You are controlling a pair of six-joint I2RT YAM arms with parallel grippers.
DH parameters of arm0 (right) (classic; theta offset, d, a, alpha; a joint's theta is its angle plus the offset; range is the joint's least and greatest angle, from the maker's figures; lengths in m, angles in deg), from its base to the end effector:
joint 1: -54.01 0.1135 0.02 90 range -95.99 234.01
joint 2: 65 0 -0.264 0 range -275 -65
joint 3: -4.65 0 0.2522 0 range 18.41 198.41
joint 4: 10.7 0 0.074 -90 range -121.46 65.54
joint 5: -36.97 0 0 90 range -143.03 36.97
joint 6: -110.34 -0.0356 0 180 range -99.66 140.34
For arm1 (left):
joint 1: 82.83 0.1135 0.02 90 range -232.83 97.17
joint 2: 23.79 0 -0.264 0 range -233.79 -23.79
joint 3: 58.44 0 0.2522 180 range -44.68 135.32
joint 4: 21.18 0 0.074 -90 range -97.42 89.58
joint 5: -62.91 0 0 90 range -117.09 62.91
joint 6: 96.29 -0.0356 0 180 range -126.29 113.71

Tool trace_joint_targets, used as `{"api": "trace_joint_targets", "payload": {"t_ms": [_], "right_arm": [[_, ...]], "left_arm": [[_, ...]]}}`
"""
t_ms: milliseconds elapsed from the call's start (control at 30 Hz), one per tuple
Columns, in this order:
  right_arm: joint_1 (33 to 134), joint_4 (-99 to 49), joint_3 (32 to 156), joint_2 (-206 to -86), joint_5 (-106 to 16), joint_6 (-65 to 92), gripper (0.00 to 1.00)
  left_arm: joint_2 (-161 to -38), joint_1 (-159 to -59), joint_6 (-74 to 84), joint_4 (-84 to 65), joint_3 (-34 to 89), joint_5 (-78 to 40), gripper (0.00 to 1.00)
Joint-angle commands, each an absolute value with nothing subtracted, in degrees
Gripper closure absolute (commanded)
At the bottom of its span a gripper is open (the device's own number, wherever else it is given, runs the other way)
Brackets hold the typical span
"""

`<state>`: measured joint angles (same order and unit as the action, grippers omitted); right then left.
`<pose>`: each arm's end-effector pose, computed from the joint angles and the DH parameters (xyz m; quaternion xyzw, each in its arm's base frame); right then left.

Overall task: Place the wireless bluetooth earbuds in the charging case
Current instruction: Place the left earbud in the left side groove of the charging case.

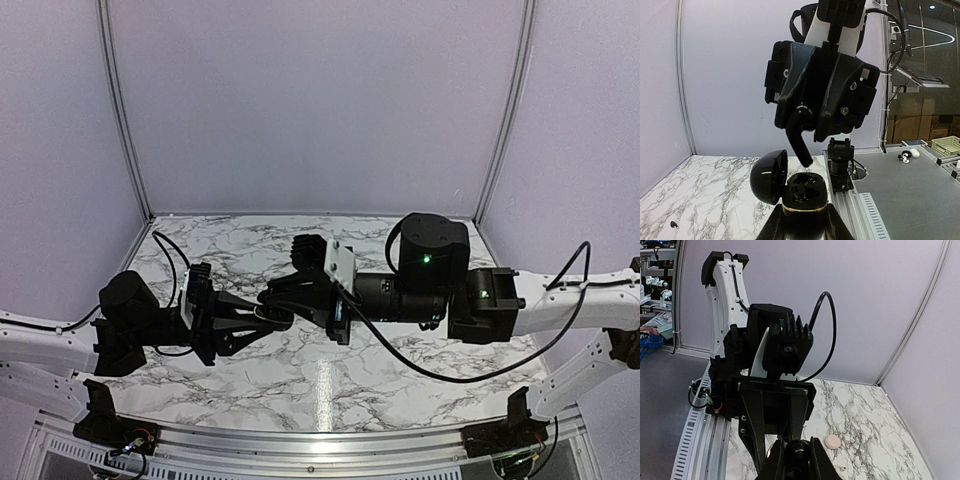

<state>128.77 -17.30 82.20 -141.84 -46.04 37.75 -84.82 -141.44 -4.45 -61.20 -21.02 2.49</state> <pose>0.0802 0.3107 0.3625 -0.5622 0.4846 0.3605 0.5649 0.1016 -0.2003 0.2731 0.4551 0.4123 -0.5219 0.5920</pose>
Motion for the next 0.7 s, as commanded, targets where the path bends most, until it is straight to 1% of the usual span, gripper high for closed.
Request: {"api": "trace_joint_targets", "payload": {"t_ms": [0,267,667], "right_arm": [[129.48,-13.26,81.08,-139.86,-45.27,39.42,0.94],[130.8,-11.27,80.38,-140.47,-45.69,41.57,0.94],[132.23,-8.51,79.24,-142.33,-50.64,43.79,0.94]], "left_arm": [[-84.29,-141.71,-7.31,-64.02,-19.99,4.82,1.0],[-84.87,-141.84,-6.65,-65.15,-19.55,4.72,1.0],[-85.4,-141.89,-2.28,-66.92,-19.2,3.43,1.0]]}}
